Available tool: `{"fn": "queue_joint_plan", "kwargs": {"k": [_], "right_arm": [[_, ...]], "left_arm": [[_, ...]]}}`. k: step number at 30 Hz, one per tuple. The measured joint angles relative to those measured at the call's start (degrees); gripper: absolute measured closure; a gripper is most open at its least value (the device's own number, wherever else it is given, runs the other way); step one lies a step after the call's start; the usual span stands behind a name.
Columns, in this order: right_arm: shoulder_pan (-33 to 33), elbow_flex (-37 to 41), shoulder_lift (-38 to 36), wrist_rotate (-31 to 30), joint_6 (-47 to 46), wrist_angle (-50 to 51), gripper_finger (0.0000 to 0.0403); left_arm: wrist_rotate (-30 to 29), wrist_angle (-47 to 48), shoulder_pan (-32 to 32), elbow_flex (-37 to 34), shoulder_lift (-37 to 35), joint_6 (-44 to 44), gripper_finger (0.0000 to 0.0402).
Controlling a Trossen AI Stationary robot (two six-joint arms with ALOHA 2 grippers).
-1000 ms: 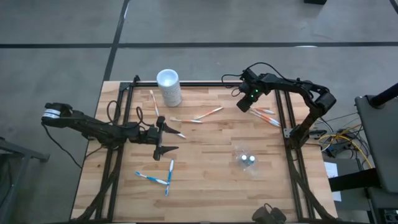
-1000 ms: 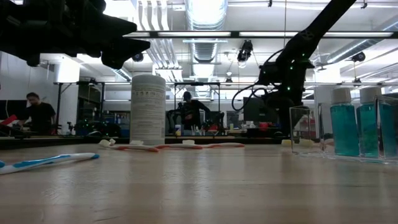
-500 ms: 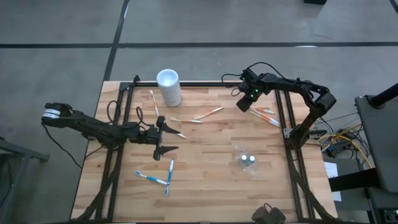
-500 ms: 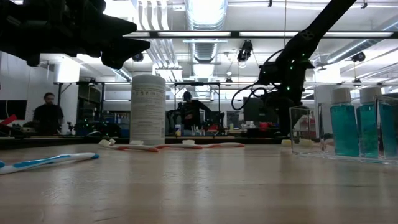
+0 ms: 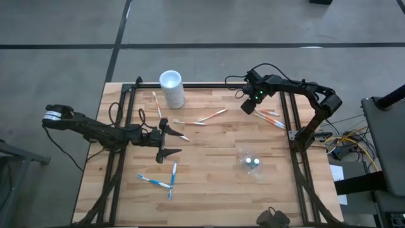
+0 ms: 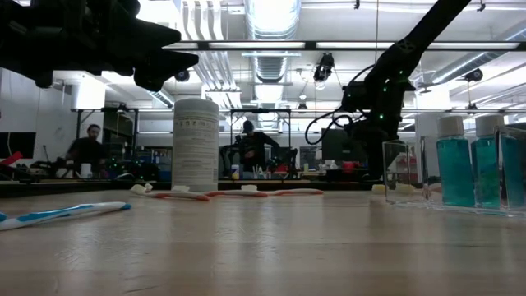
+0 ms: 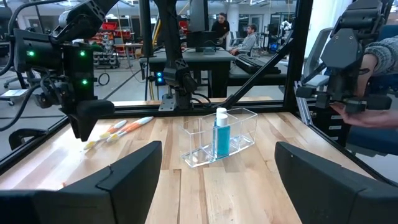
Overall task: Pick & Place toothbrushing station
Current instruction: Put the orange toothbrush into the top section of the transparent organizer
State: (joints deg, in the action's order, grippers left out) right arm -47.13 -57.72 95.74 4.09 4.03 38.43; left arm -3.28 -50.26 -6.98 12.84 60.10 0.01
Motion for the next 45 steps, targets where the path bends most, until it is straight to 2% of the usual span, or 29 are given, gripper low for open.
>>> {"fn": "queue_joint_plan", "kwargs": {"k": [7,24,35,45], "right_arm": [[0.0,2.3,0.0,-0.1,0.1,-0.8,0.0259],[0.0,8.2,0.0,-0.1,0.7,-11.7,0.0272],[0.0,9.1,0.0,-0.1,2.2,-12.5,0.0297],[0.0,9.1,0.0,-0.1,2.2,-12.3,0.0344]], "left_arm": [[0.0,0.0,0.0,0.0,0.0,0.0,0.0083],[0.0,0.0,0.0,0.0,0.0,0.0,0.0083],[0.0,0.0,0.0,0.0,0.0,0.0,0.0083],[0.0,0.0,0.0,0.0,0.0,0.0,0.0083]]}}
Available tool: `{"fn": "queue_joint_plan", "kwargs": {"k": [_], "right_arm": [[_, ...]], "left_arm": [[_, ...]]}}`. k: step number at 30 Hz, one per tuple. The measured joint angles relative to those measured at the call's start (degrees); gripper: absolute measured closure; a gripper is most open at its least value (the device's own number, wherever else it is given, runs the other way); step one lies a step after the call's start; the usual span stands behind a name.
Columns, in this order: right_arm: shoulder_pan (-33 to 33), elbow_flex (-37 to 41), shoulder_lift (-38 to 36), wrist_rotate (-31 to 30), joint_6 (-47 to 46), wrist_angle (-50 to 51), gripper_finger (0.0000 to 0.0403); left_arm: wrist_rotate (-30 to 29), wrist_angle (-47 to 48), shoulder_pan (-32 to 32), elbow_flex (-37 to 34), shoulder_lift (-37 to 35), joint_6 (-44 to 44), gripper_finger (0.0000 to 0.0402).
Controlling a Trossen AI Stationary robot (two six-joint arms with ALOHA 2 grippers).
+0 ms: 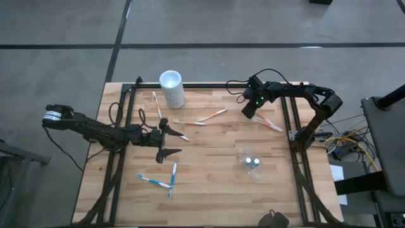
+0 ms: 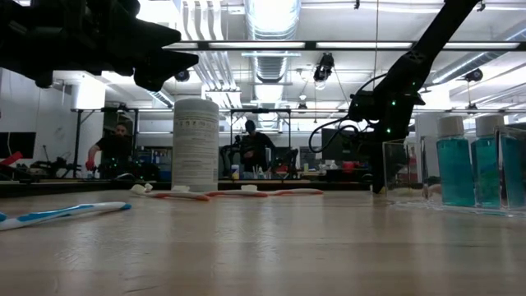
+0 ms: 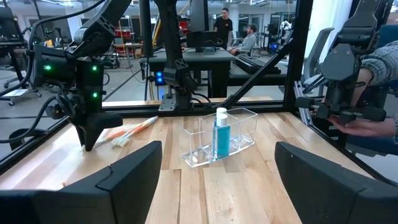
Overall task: Pick & Place toothbrushing station
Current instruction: Put the orange toothbrush into the top section of the transparent organizer
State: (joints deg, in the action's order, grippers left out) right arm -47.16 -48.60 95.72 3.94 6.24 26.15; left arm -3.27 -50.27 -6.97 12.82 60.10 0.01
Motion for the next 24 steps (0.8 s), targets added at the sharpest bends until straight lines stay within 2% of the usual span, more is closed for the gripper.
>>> {"fn": "queue_joint_plan", "kwargs": {"k": [7,24], "right_arm": [[0.0,0.0,0.0,-0.4,-0.1,0.0,0.0367],[0.0,0.1,-0.2,0.6,-2.9,-1.0,0.0371]], "left_arm": [[0.0,0.0,0.0,0.0,0.0,0.0,0.0083],[0.0,0.0,0.0,0.0,0.0,0.0,0.0083]]}}
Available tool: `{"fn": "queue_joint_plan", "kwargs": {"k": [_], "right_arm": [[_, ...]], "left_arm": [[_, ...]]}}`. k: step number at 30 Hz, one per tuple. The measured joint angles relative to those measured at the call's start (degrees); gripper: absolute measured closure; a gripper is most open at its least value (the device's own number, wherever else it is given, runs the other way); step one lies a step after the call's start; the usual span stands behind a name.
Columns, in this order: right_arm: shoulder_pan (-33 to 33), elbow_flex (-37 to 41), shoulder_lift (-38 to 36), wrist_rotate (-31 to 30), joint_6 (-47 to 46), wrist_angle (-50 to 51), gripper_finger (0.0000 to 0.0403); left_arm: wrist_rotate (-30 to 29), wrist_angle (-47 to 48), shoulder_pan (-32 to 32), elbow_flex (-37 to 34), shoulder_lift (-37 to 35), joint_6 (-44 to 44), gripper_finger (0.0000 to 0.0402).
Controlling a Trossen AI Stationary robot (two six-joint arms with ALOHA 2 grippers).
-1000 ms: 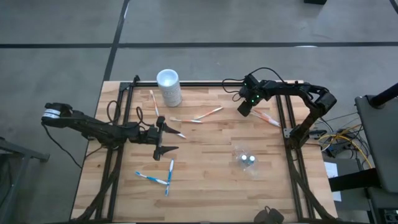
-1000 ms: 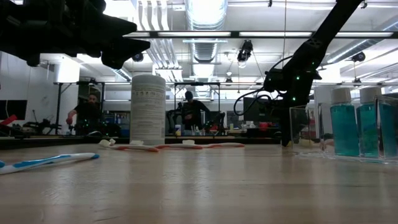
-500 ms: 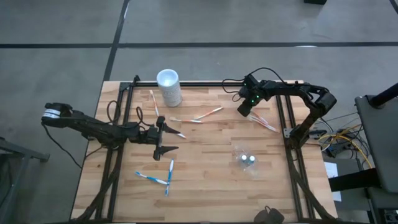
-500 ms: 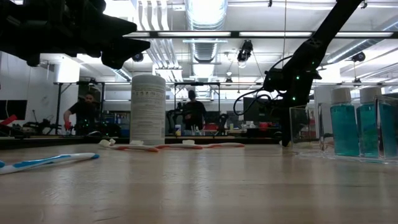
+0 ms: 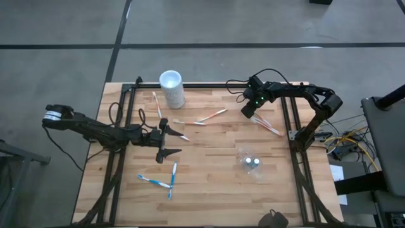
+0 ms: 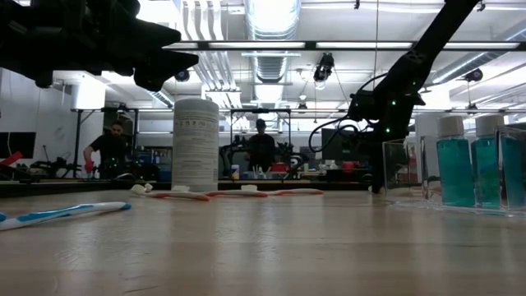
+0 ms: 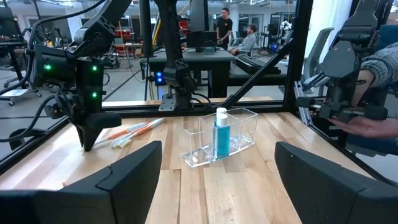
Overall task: Pick & Place toothbrushing station
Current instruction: Put the orange toothbrush into the top section of the transparent organizer
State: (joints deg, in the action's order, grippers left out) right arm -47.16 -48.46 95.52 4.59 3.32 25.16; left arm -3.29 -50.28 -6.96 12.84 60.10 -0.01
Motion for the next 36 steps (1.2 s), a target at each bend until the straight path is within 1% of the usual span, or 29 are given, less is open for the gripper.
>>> {"fn": "queue_joint_plan", "kwargs": {"k": [4,14,21,28,36], "right_arm": [[0.0,0.1,-1.6,0.0,0.1,-1.1,0.0372],[0.0,0.1,-10.2,-0.1,-2.8,-7.3,0.0372],[0.0,0.4,-16.0,0.2,-3.4,-8.9,0.0372],[0.4,5.0,-22.2,1.5,-6.3,-15.6,0.0372],[0.8,12.5,-29.5,1.6,-7.9,-27.1,0.0372]], "left_arm": [[0.0,0.0,0.0,0.0,0.0,0.0,0.0083],[0.0,0.0,0.0,0.0,0.0,0.0,0.0083],[0.0,0.0,0.0,0.0,0.0,0.0,0.0083],[0.0,0.0,0.0,0.0,0.0,0.0,0.0083],[0.0,0.0,0.0,0.0,0.0,0.0,0.0083]]}}
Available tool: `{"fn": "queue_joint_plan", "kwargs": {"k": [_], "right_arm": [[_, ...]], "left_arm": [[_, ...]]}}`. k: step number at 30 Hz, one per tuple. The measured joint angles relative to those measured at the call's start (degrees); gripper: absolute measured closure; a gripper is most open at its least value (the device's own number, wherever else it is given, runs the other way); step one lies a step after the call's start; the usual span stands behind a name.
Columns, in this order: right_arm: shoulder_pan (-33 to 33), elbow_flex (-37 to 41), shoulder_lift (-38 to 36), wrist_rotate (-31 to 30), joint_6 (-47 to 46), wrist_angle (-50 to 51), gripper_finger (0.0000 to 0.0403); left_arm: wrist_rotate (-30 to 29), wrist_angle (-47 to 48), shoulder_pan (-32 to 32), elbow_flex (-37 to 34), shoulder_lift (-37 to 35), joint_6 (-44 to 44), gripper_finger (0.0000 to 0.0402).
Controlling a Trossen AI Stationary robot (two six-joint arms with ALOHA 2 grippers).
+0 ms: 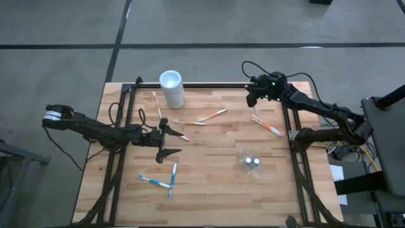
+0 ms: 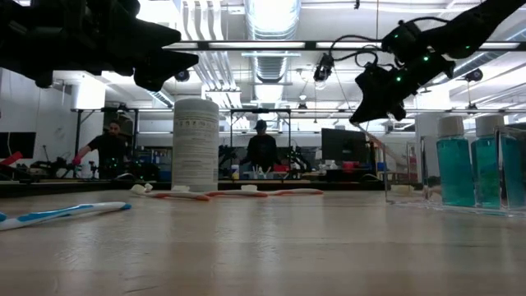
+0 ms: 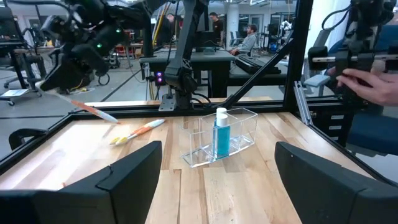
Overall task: Pick & Place toothbrushing station
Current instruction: Put the orange toothbrush into the top section of the transparent organizer
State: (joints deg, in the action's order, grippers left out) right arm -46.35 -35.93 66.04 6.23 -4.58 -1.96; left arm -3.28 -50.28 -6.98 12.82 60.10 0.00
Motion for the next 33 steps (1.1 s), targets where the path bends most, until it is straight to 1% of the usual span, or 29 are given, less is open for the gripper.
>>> {"fn": "queue_joint_plan", "kwargs": {"k": [5,10,20,24,33], "right_arm": [[0.4,5.9,-4.3,0.4,-1.0,-9.4,0.0372],[0.4,12.1,-8.6,2.0,-1.3,-19.3,0.0372],[0.7,21.3,-16.9,9.6,-2.8,-36.8,0.0372],[1.1,23.4,-19.6,13.2,-6.0,-40.6,0.0372],[2.9,24.7,-24.8,24.4,-7.5,-42.0,0.0372]], "left_arm": [[0.0,0.0,0.0,0.0,0.0,0.0,0.0083],[0.0,0.0,0.0,0.0,0.0,0.0,0.0083],[0.0,0.0,0.0,0.0,0.0,0.0,0.0083],[0.0,0.0,0.0,0.0,0.0,0.0,0.0083],[0.0,0.0,0.0,0.0,0.0,0.0,0.0083]]}}
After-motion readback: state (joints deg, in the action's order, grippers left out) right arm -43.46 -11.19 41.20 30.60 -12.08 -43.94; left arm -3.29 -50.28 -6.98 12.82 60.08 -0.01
